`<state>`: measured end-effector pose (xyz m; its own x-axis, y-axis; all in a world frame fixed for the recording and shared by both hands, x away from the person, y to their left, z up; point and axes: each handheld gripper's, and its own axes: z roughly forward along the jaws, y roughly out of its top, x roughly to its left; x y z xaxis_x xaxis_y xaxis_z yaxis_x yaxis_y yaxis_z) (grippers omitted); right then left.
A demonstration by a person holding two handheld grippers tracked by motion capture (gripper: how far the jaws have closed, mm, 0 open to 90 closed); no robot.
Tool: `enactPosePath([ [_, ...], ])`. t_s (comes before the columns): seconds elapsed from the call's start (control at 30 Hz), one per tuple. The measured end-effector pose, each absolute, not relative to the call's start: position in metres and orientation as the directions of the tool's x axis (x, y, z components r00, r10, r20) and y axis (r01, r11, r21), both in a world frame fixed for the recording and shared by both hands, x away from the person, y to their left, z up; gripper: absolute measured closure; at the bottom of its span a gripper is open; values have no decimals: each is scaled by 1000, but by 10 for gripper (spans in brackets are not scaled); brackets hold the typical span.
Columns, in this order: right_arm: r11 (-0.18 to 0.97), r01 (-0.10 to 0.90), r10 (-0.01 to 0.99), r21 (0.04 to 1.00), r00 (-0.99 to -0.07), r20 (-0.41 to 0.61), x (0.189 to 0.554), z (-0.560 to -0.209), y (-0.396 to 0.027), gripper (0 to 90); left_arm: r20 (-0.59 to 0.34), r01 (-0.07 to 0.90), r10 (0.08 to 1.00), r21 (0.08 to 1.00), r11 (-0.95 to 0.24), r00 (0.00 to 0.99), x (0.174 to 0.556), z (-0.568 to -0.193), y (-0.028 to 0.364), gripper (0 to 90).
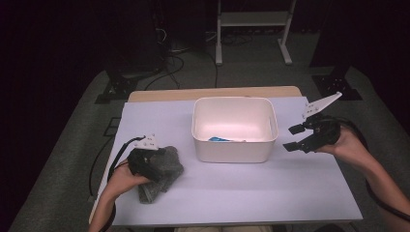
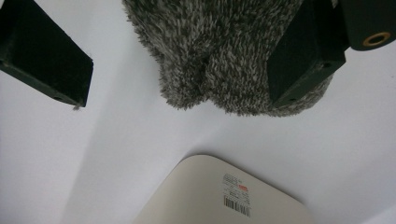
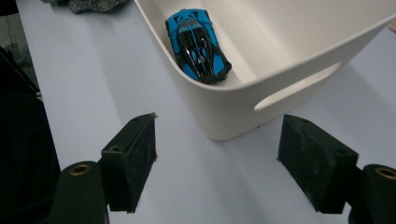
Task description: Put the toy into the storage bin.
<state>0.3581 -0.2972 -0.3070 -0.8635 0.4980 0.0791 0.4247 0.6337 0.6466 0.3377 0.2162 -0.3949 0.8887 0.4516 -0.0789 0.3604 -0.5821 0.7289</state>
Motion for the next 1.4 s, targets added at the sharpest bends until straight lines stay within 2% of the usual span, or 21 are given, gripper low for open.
enactPosePath([
  [1.4, 503, 570, 584, 649, -778, 231, 336, -399, -339, 248, -76, 363, 457, 727, -583, 886, 337, -395, 220, 64],
])
